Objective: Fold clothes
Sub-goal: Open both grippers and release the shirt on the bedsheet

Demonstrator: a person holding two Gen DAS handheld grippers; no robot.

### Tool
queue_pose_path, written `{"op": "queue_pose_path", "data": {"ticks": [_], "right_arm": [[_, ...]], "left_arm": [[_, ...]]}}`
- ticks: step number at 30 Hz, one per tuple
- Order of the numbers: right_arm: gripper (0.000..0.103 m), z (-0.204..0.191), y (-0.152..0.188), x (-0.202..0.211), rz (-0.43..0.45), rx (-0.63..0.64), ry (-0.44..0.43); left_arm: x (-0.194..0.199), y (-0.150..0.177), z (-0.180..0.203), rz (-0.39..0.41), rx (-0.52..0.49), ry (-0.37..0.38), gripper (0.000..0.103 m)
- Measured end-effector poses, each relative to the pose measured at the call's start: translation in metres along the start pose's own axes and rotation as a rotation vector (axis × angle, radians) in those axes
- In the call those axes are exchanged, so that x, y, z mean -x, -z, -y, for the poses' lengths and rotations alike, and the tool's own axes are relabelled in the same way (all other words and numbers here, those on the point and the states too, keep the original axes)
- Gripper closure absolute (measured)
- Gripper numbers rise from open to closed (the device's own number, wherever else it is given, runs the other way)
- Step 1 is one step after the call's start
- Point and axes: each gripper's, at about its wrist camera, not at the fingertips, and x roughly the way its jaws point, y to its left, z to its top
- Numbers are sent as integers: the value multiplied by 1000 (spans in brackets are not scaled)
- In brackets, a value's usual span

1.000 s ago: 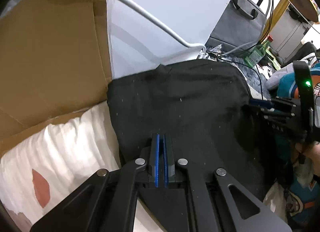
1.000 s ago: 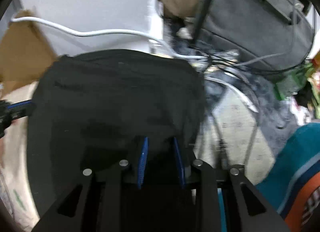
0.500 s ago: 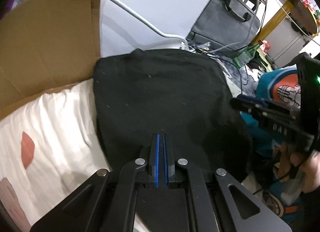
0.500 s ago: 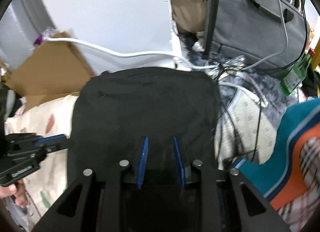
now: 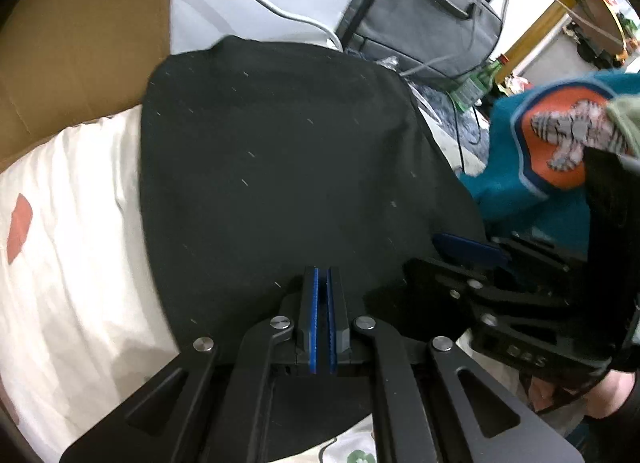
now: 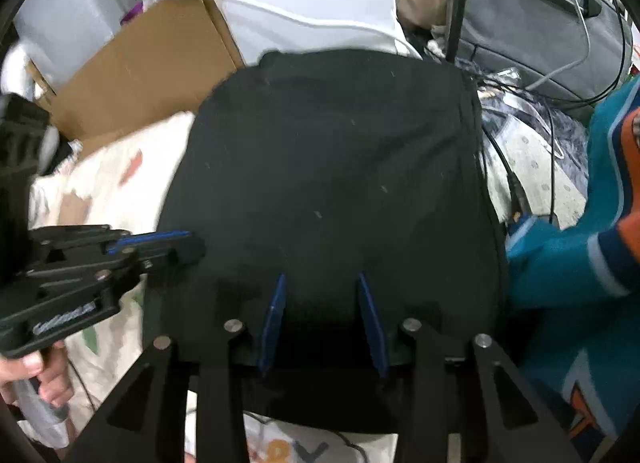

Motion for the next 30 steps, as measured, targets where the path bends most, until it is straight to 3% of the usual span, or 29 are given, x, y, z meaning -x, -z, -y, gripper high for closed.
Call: {"op": "queue_pose_path", "data": {"ticks": [11, 30], "right_arm": [[67, 28, 20, -8, -43, -26, 68], [67, 54, 76, 1, -124, -115, 75]], "left_arm": [[-9, 19, -2, -22, -1, -11, 100], [13, 100, -36, -131, 94, -58, 100]]}}
